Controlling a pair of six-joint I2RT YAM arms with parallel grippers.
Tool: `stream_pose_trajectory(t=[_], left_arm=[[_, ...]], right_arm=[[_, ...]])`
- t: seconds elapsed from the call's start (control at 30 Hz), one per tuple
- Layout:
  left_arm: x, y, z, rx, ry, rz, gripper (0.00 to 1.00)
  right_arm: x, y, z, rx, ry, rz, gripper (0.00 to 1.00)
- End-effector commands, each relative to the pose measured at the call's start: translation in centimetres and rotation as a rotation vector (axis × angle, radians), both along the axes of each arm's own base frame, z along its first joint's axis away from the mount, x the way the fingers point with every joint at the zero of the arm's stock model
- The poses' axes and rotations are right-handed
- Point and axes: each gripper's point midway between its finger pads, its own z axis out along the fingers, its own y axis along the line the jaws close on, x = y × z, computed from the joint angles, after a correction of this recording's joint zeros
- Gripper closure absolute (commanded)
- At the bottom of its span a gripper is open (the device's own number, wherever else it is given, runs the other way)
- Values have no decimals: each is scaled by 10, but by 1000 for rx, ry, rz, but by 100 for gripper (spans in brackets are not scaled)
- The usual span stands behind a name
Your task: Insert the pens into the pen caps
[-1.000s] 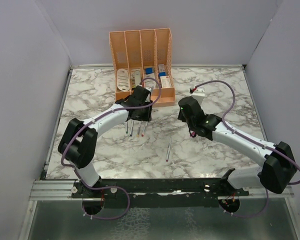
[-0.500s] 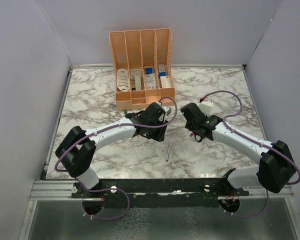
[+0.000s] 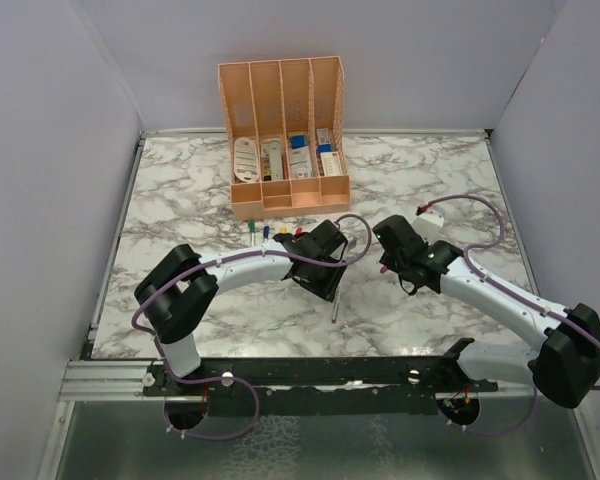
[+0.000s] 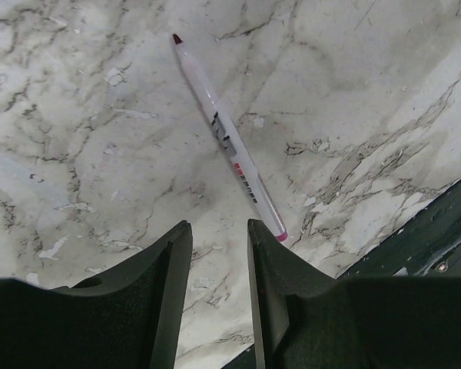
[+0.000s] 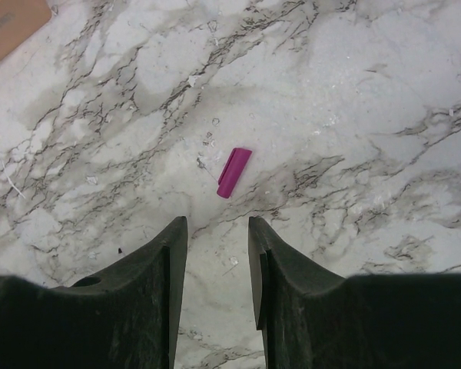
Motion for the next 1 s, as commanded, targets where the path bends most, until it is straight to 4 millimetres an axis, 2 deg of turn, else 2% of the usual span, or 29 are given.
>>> stream_pose_trajectory(t=[0.0,0.43,0.97], left_arm=[[-7,-9,4,12,11,-53,62],[-13,-14,-17,83,49,-119,62],[-15,-30,-16,68,55,-143,61]], right_arm=[[-8,-11,-1,12,-7,-55,63],[-5,-12,4,6,-20,-70,63],[-7,-15,3,2,-20,-78,63]])
